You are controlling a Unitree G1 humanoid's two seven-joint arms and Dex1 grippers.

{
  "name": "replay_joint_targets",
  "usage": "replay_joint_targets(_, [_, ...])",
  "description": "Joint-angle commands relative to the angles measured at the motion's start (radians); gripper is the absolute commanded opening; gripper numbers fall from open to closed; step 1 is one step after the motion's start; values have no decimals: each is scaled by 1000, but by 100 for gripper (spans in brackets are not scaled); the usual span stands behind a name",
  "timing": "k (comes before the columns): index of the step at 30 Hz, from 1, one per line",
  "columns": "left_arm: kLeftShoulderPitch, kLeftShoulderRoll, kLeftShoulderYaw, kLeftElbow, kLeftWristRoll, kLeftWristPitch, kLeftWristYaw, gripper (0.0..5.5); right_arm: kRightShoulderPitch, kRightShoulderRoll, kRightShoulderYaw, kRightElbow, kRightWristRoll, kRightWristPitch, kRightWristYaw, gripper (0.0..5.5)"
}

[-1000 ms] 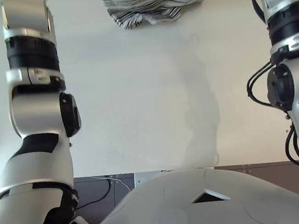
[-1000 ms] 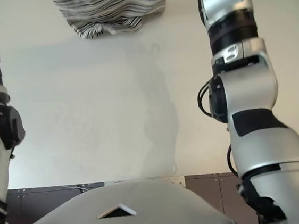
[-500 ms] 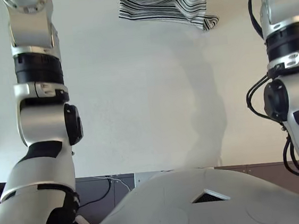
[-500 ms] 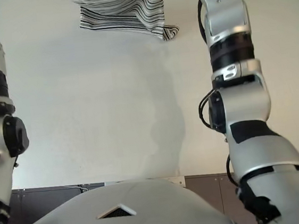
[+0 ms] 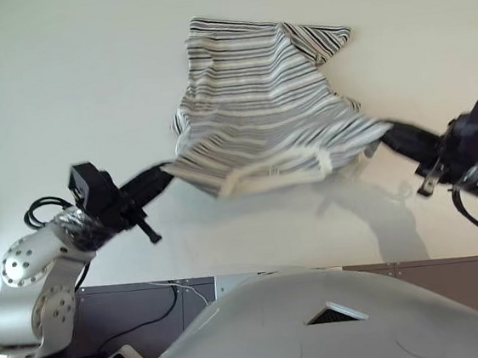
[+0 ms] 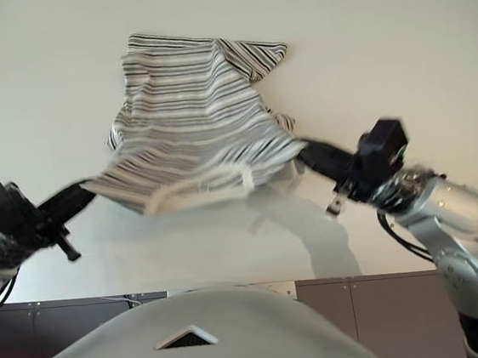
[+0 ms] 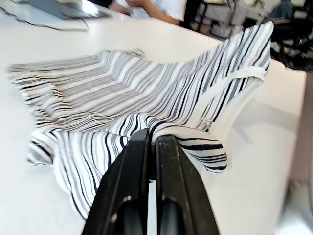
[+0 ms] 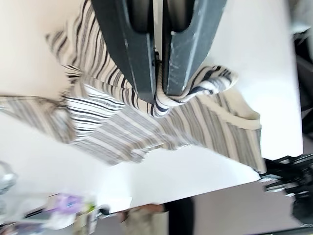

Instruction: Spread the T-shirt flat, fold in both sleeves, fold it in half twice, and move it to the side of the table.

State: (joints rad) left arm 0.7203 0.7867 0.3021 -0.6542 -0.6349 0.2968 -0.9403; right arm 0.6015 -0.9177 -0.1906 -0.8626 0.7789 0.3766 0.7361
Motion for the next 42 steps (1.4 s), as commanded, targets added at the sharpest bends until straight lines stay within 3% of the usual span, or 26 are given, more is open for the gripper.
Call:
replay_joint_targets(1, [161,47,-109,29,353,-155,13,65,140,-100,135,23,-388,-68,15,46])
replay_joint_targets(4, [213,13,-129,90,474,-255,43,110,203,-105,161,119,-559,-186,44,101])
replay_joint_targets(8, [259,-14,-101,163,490,-319,43,162,293,-94,125,158,-595,-292,124,166])
replay_joint_targets(10, [268,-26,-61,263,452,-320,30,195,344,-94,67,159,-508,-293,207,204])
replay_joint_targets(13, [265,-40,32,358,244,-175,-41,208,313,-45,-44,148,-262,-197,249,250])
replay_joint_targets(16, [180,-20,141,358,29,-4,-50,208,133,-8,-162,180,51,-51,143,272])
replay_joint_targets(18, [-4,-38,193,328,-146,120,69,208,-32,10,-141,221,86,32,25,272])
replay_joint_targets(20, [-213,-81,115,243,-205,192,203,208,-171,30,74,299,-173,47,-55,272])
replay_joint_targets(22, [-326,-114,-30,207,-109,195,256,208,-258,63,246,380,-348,43,-87,272])
replay_joint_targets(27, [-322,-92,-392,355,344,16,264,208,-432,161,458,632,-628,3,-148,272])
replay_joint_targets(32, [-375,-127,-418,607,525,-105,371,208,-556,112,422,870,-746,-78,-142,272])
replay_joint_targets(35, [-399,-207,-407,575,522,-169,444,208,-631,109,417,981,-785,-122,-128,272])
replay_joint_targets(39, [-396,-328,-424,428,518,-144,549,208,-605,112,367,933,-776,-141,-129,272])
replay_joint_targets(42, [-398,-379,-441,340,547,-103,598,208,-572,133,235,744,-632,-106,-100,272])
